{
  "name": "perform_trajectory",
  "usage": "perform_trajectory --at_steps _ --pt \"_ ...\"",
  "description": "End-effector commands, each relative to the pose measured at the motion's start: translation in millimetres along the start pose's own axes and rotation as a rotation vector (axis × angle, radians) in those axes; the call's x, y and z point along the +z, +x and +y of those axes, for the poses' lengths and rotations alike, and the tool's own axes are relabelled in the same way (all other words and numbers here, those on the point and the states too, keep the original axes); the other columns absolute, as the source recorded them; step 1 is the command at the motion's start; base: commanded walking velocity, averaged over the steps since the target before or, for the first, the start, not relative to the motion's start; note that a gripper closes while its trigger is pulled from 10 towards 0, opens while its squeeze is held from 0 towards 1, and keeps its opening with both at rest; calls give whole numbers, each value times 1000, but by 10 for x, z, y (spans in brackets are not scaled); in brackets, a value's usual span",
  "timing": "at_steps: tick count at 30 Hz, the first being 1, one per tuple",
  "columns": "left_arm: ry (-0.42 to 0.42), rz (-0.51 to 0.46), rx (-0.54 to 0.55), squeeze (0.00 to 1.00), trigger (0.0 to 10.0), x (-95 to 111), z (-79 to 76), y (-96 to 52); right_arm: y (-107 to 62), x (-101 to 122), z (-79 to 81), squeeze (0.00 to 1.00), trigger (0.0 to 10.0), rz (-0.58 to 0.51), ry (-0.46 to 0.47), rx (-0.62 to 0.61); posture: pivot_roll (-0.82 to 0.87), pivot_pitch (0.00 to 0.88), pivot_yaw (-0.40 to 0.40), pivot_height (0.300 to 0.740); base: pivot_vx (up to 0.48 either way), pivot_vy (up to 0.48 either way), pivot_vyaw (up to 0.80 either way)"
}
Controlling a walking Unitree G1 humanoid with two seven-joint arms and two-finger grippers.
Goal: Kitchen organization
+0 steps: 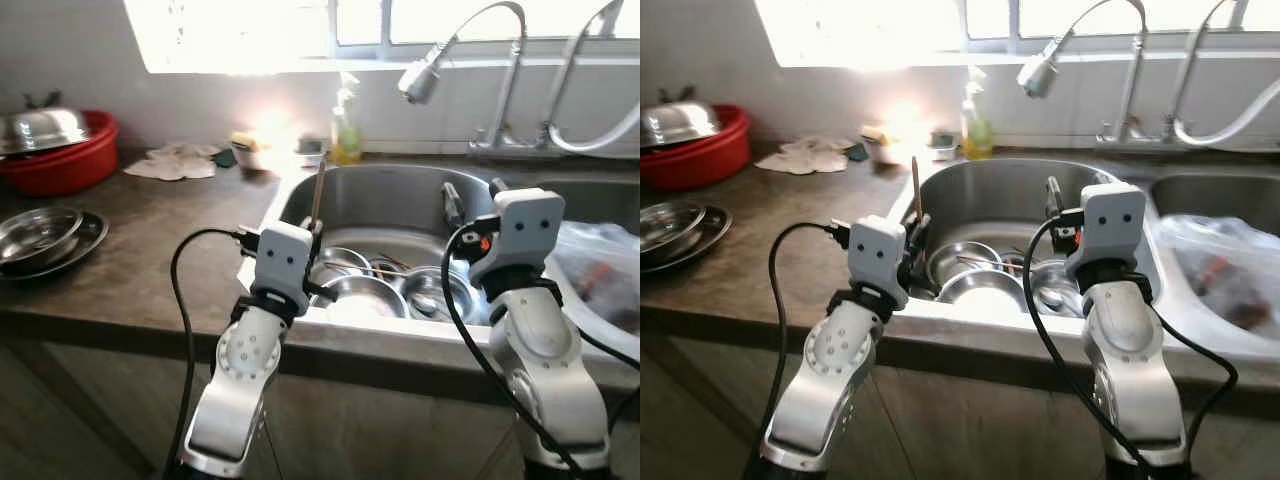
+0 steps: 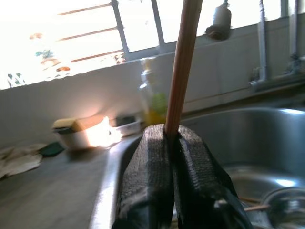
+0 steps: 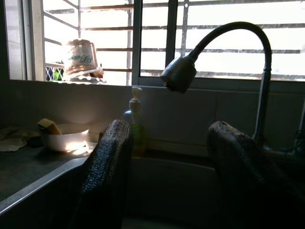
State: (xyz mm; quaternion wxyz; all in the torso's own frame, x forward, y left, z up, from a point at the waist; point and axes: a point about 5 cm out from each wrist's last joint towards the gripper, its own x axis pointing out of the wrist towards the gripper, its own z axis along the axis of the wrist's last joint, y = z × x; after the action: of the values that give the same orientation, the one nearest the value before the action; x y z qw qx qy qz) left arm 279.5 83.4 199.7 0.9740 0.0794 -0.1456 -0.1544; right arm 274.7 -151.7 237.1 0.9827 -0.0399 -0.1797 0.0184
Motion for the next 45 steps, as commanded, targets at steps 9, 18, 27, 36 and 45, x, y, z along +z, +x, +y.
perform_trajectory --at_steps 9,18,27,36,45 --pt "-4 12 -126 0 10000 -13 -127 15 -6 39 25 0 10000 -12 2 7 27 43 -2 740 280 0 0" --pt "-36 141 -227 0 10000 -223 -180 92 -28 37 62 0 10000 -9 14 9 26 46 4 740 0 0 0" --pt "0 221 -357 0 10000 -445 -265 313 -41 43 92 0 10000 -7 24 15 21 49 14 740 0 0 0" --pt "4 285 -440 1000 10000 -626 -424 390 -73 51 99 0 10000 -6 23 11 11 52 25 740 0 0 0" --pt "-3 281 -461 1000 10000 -684 -507 365 -82 25 99 0 10000 4 24 5 18 61 26 740 0 0 0"
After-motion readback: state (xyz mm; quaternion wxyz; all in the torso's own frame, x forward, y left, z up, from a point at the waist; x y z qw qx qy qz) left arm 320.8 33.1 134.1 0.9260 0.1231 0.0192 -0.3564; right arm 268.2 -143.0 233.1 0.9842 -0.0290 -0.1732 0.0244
